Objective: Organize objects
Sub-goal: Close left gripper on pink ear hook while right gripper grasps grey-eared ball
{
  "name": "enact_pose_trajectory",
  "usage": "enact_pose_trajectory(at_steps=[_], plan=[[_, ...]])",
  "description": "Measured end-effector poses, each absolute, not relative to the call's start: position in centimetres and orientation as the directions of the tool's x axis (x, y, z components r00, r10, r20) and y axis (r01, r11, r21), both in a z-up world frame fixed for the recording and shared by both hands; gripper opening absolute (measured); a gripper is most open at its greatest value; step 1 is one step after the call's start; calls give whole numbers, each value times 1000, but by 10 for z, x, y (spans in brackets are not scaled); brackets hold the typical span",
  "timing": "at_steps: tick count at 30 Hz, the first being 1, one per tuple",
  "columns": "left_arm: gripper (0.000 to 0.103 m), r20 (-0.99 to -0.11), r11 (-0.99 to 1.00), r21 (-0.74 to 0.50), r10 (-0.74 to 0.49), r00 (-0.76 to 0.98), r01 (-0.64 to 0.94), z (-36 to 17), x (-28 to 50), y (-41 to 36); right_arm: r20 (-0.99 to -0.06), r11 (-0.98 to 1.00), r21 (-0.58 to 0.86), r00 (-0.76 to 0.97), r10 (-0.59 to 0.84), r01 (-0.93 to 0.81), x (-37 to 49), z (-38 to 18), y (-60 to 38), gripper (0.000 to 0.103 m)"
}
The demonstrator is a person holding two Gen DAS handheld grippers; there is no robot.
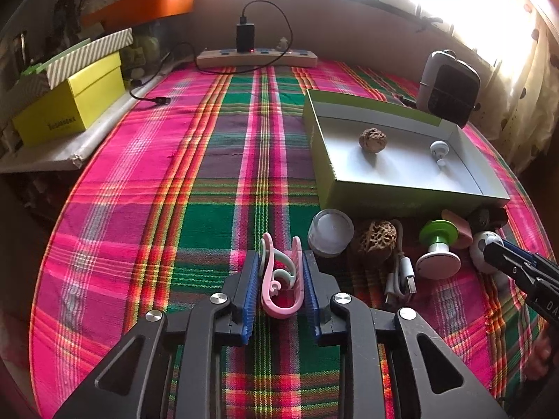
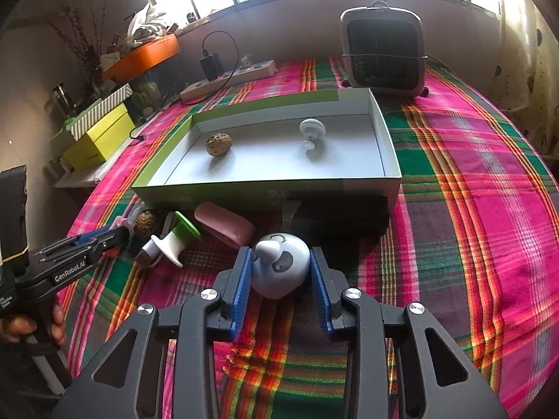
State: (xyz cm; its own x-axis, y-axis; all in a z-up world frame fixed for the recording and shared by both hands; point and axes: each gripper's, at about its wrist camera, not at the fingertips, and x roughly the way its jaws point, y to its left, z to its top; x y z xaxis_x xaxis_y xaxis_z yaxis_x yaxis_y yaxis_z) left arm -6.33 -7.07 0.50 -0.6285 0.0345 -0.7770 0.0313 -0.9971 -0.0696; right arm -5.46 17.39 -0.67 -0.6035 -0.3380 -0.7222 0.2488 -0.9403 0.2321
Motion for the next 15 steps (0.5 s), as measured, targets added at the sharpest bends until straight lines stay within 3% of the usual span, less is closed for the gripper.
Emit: enact_pose_trajectory(at_steps=[15], plan=[[22, -777, -997, -72, 38, -628, 30, 5, -61, -70, -714, -937, 244, -608, -349, 251, -48, -7, 175, 31]])
